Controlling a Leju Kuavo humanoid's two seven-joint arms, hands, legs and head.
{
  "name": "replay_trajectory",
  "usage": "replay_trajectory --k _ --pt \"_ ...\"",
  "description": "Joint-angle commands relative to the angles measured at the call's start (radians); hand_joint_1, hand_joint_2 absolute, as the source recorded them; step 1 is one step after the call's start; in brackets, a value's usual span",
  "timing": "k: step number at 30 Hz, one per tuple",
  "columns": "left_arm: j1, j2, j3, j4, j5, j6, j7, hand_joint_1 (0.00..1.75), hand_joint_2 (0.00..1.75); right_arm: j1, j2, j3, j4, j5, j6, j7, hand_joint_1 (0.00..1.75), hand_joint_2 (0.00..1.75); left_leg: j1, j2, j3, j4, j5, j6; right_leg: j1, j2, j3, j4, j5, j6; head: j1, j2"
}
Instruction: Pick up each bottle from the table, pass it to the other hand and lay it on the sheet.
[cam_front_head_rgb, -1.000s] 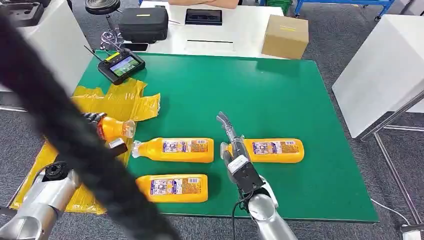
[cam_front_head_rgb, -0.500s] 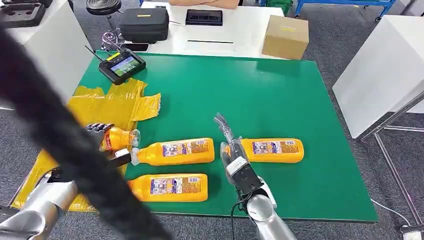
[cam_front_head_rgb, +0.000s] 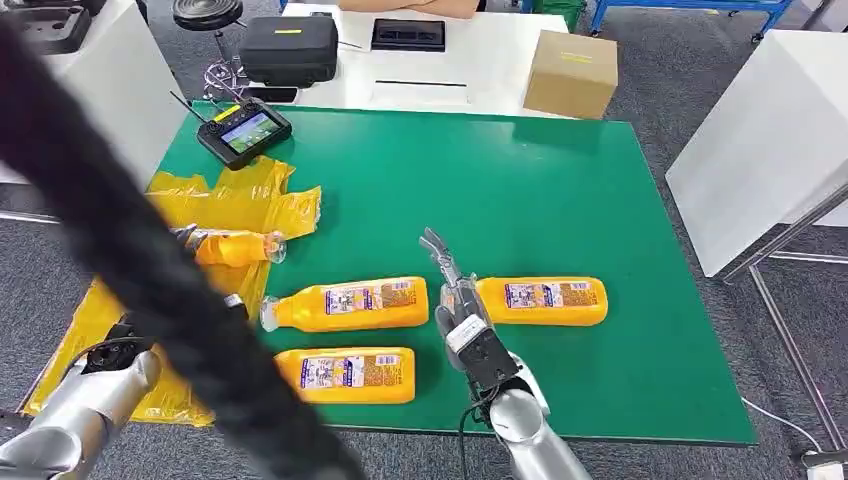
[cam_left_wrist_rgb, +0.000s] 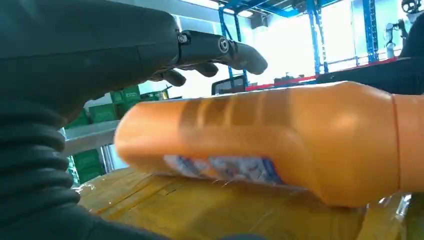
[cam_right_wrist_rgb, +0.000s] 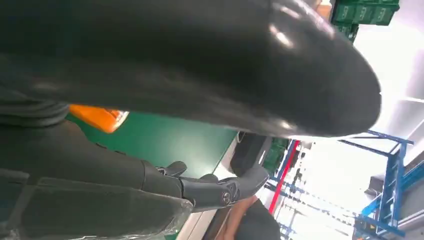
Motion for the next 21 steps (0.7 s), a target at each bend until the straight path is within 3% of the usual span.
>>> replay_trajectory --k 1,4,6,9,12,13,15,18,21 --pt "0.031 -0.018 0.198 -0.072 0.252 0.051 -0.147 0.0 0.0 -0.047 -0.027 0.047 0.083 0.028 -0.043 0.025 0.0 0.0 0.001 0.002 0.004 -0.002 -0.001 -0.006 0.001 0.001 0.004 -0.002 0.0 -0.003 0.0 0.0" --pt "0.05 -0.017 0.243 -0.119 0.353 -0.01 -0.2 0.0 0.0 -0.042 -0.034 0.036 0.077 0.035 -0.052 0.029 0.0 0.0 0.001 0.001 0.003 -0.002 0.0 -0.006 0.001 0.0 0.004 -0.002 0.0 -0.003 0.0 0.0" --pt "0.098 -0.047 0.354 -0.239 0.581 -0.118 -0.284 0.0 0.0 -0.037 -0.044 0.026 0.069 0.051 -0.068 0.036 0.0 0.0 0.001 0.001 0.002 -0.001 0.0 -0.004 0.001 -0.001 0.001 -0.002 0.0 -0.002 0.0 0.0" --pt "0.266 -0.096 0.452 -0.615 0.861 -0.271 -0.283 0.0 0.0 -0.028 -0.084 -0.018 0.041 0.122 -0.091 0.063 0.0 0.0 0.0 0.0 0.001 -0.001 0.0 -0.003 0.0 -0.001 0.001 -0.002 0.0 -0.001 0.0 0.0" --pt "0.461 -0.233 0.519 -1.024 1.201 -0.506 -0.153 0.0 0.0 0.039 -0.143 -0.107 -0.044 0.271 -0.114 0.121 0.0 0.0 0.001 0.001 0.003 -0.002 -0.001 -0.004 0.0 -0.001 0.003 -0.004 -0.001 -0.001 0.0 0.0" --pt "0.5 -0.262 0.504 -1.081 1.236 -0.534 -0.132 0.0 0.0 0.062 -0.16 -0.132 -0.064 0.309 -0.127 0.142 0.0 1.75 0.0 0.001 0.002 -0.001 -0.001 -0.003 0.0 0.0 0.001 -0.003 -0.001 -0.001 0.0 0.0" --pt "0.563 -0.315 0.47 -1.141 1.376 -0.625 -0.09 0.0 0.0 0.114 -0.186 -0.193 -0.11 0.383 -0.135 0.181 0.0 1.75 -0.001 -0.002 0.005 -0.003 -0.001 -0.003 -0.001 -0.003 0.004 -0.006 -0.002 0.0 0.0 0.0" --pt "0.632 -0.375 0.41 -1.193 1.399 -0.596 -0.137 0.0 0.0 0.196 -0.234 -0.29 -0.189 0.515 -0.156 0.226 0.0 1.75 -0.003 -0.004 0.004 -0.002 -0.004 -0.004 -0.001 -0.002 -0.007 -0.007 -0.003 0.0 0.0 0.0" --pt "0.644 -0.379 0.39 -1.21 1.417 -0.591 -0.14 0.0 0.0 0.221 -0.254 -0.33 -0.212 0.551 -0.155 0.236 0.0 1.75 -0.003 -0.004 -0.001 -0.001 -0.003 -0.004 -0.001 -0.001 -0.003 -0.008 -0.001 -0.001 0.0 0.0"
